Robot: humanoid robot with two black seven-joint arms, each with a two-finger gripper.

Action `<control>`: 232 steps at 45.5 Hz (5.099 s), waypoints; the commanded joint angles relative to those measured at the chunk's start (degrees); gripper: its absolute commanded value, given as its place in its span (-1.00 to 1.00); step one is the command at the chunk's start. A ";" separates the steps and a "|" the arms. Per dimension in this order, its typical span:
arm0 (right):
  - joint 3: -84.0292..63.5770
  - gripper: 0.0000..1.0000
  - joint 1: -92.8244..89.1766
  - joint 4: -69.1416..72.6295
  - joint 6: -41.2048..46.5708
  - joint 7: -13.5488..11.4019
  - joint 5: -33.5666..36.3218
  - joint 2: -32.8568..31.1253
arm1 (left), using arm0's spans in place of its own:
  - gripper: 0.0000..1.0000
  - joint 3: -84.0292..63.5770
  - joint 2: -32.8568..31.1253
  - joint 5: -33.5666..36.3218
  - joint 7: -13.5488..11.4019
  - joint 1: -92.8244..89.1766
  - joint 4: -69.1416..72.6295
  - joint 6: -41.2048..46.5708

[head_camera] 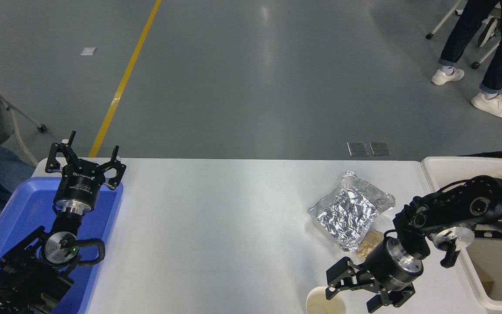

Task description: Pick up paper cup place in dustbin

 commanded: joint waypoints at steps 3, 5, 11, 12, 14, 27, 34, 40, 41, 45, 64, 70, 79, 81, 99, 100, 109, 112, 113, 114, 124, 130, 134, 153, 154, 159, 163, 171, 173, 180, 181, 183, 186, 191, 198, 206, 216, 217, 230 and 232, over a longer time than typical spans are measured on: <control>4.89 0.62 -8.77 -3.27 -0.30 0.56 -5.03 -2.01 | 1.00 0.00 0.00 0.00 0.00 -0.03 0.00 0.00; 4.98 0.27 -9.04 -3.45 -0.30 0.65 -6.17 -2.28 | 1.00 0.00 0.00 0.00 0.00 -0.03 0.00 0.00; 5.07 -0.28 -9.65 -3.71 -0.30 1.26 -8.29 -2.98 | 1.00 0.00 0.00 0.00 0.00 -0.03 0.00 0.00; 5.07 -0.37 -9.65 -3.71 -0.30 1.26 -8.29 -2.98 | 1.00 0.00 0.00 0.00 0.00 -0.03 0.00 0.00; 5.07 -0.70 -9.74 -3.71 -0.30 1.26 -8.38 -2.98 | 1.00 0.00 0.00 0.00 0.00 -0.03 0.00 0.00; 6.12 -1.00 -9.74 -3.80 -0.12 1.26 -8.46 -2.98 | 1.00 0.00 0.00 0.00 0.00 -0.03 0.00 0.00; 6.12 -1.00 -9.21 -3.88 0.49 1.17 -8.46 -3.07 | 1.00 0.00 0.00 0.00 0.00 -0.03 0.00 0.00; 6.12 -1.00 -8.60 -3.88 0.67 1.17 -8.38 -3.33 | 1.00 0.00 0.00 0.00 0.00 -0.03 0.00 0.00; 6.12 -1.00 -8.51 -3.88 0.75 1.09 -8.29 -3.42 | 1.00 0.00 0.00 0.00 0.00 -0.03 0.00 0.00; 6.12 -1.00 -7.64 -3.88 1.37 0.83 -8.29 -3.59 | 1.00 0.00 0.00 0.00 0.00 -0.03 0.00 0.00; -3.17 -1.00 22.13 1.20 6.38 -2.60 -0.82 -10.27 | 1.00 0.09 0.00 0.00 0.00 -0.03 0.00 0.00; -14.17 -1.00 39.89 7.09 7.69 -2.52 2.25 -9.49 | 1.00 0.09 0.00 0.00 0.00 -0.03 0.00 0.00; -21.21 -1.00 57.92 10.18 15.16 -2.52 6.03 -5.53 | 1.00 0.00 0.00 0.00 0.00 -0.03 0.00 0.00; -22.09 -1.00 60.56 10.53 16.57 -2.43 6.82 -4.30 | 1.00 0.09 0.00 0.00 0.00 -0.03 0.00 0.00; -24.90 -1.00 69.45 10.88 17.98 -2.34 9.20 1.68 | 1.00 0.09 0.00 0.09 0.09 -0.03 0.00 -0.09; -25.17 -1.00 69.45 10.79 17.98 -2.34 9.20 1.68 | 1.00 0.09 0.00 0.00 0.09 -0.03 0.00 -0.09; -27.54 -1.00 68.84 8.60 17.98 -2.25 5.87 -0.69 | 1.00 0.09 0.00 0.00 0.09 -0.03 0.00 -0.09; -27.54 -1.00 67.87 6.32 17.98 -2.17 1.40 -2.88 | 1.00 0.00 0.00 0.00 0.09 -0.03 0.00 -0.09; -27.54 -1.00 67.26 5.53 17.98 -2.16 -0.27 -3.76 | 1.00 0.09 0.00 0.00 0.09 -0.03 0.00 -0.09; -27.54 -1.00 66.47 4.74 17.98 -2.16 -1.77 -4.64 | 1.00 0.09 0.00 0.00 0.09 -0.03 0.00 -0.09; -27.02 -1.00 56.63 -4.75 17.98 -1.64 -19.17 -17.91 | 1.00 0.09 0.00 0.00 0.09 -0.03 0.00 -0.09; -24.21 -1.00 48.46 -11.52 17.98 -0.85 -28.76 -26.87 | 1.00 0.00 0.00 0.00 0.09 -0.03 0.00 -0.09; -20.00 -1.00 40.73 -16.62 17.98 -0.41 -30.35 -31.54 | 1.00 0.00 0.00 0.00 0.09 -0.03 0.00 -0.09; 11.99 -1.00 -15.60 -46.76 -2.93 5.13 -29.56 -24.43 | 1.00 0.00 0.00 0.00 0.00 -0.12 0.00 -0.09; 14.01 -1.00 -18.07 -48.43 -3.37 5.13 -29.56 -23.73 | 1.00 0.00 0.00 0.00 0.09 -0.12 0.00 -0.09; 22.37 -1.00 -27.92 -54.06 -5.66 5.13 -29.56 -19.69 | 1.00 0.09 0.00 0.00 0.00 -0.12 0.00 -0.09; 25.46 -1.00 -33.38 -59.68 -8.03 5.04 -29.65 -15.20 | 1.00 0.00 0.00 0.00 0.00 -0.12 0.00 -0.09; 25.46 -1.00 -36.02 -63.21 -10.49 5.04 -29.73 -12.91 | 1.00 0.00 0.00 0.00 0.00 -0.12 0.00 -0.09; 25.54 -1.00 -36.02 -63.21 -10.93 5.04 -29.65 -12.82 | 1.00 0.00 0.00 0.00 0.00 -0.12 0.00 -0.09; 25.72 0.60 -36.20 -62.77 -13.74 4.87 -29.56 -12.47 | 1.00 0.00 0.00 0.00 0.00 -0.12 0.00 0.00; 25.72 1.00 -36.20 -62.60 -13.83 4.87 -29.56 -12.38 | 1.00 0.00 0.00 0.00 0.00 -0.12 0.00 0.00; 25.72 1.00 -36.11 -62.42 -13.75 4.78 -29.56 -12.30 | 1.00 0.00 0.00 0.00 0.00 -0.12 0.00 0.00; 25.63 1.00 -35.76 -61.89 -13.57 4.69 -29.47 -12.21 | 1.00 0.09 0.00 0.00 0.00 -0.12 0.00 -0.09; 25.63 1.00 -34.44 -59.53 -13.13 4.60 -29.56 -12.56 | 1.00 0.09 0.00 0.00 0.09 -0.12 0.00 -0.09; 22.31 1.00 -25.49 -52.24 -11.47 4.51 -30.17 -15.98 | 1.00 0.09 0.00 0.09 0.09 -0.20 0.00 -0.26; 6.76 1.00 -2.66 -32.57 -8.21 4.60 -29.91 -22.22 | 1.00 0.09 0.00 0.09 0.18 -0.20 0.00 -0.44; -9.78 1.00 24.78 -11.11 4.26 4.60 -20.96 -19.07 | 1.00 0.09 0.00 0.09 0.27 -0.20 0.00 -0.53; -10.66 1.00 26.28 -9.61 5.40 4.60 -19.47 -18.28 | 1.00 0.09 0.00 0.09 0.27 -0.20 0.00 -0.53; -13.39 1.00 42.19 1.12 17.98 4.43 -1.80 -4.58 | 1.00 0.00 0.00 0.00 0.09 -0.03 0.00 -0.35; -13.22 1.00 43.69 1.39 17.98 4.43 0.84 -1.85 | 1.00 0.09 0.00 0.00 0.09 -0.03 0.00 -0.26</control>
